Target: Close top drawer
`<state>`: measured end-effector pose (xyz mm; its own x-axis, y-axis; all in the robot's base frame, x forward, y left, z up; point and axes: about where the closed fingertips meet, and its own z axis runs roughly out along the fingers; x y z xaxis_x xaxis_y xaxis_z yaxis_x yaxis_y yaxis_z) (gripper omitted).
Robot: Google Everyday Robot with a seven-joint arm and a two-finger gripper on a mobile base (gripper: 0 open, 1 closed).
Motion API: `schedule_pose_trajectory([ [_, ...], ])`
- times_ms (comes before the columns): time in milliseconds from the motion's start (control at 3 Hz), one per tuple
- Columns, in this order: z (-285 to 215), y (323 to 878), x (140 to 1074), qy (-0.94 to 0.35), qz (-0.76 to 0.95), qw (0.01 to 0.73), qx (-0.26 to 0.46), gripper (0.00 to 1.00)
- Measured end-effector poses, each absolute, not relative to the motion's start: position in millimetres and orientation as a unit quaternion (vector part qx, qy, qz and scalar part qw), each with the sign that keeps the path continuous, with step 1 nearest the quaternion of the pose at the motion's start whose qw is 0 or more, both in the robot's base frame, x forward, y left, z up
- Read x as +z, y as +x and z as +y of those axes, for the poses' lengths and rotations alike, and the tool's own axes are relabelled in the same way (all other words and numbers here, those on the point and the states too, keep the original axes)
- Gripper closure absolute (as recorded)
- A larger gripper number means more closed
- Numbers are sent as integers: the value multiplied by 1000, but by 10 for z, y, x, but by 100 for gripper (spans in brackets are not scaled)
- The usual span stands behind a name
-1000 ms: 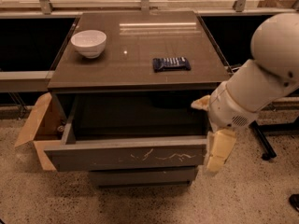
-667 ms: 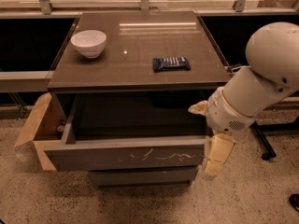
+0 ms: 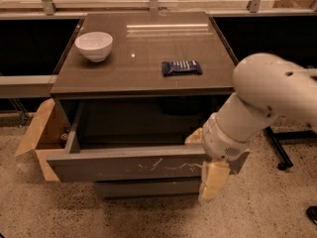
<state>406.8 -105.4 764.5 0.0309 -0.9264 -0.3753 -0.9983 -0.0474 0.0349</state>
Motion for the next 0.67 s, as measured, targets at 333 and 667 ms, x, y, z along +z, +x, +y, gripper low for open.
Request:
schedule_pose_trajectory([
  [333, -915, 3893, 7128, -719, 668, 101, 161, 48],
  [667, -834, 3857, 6785, -719, 671, 84, 162, 71],
])
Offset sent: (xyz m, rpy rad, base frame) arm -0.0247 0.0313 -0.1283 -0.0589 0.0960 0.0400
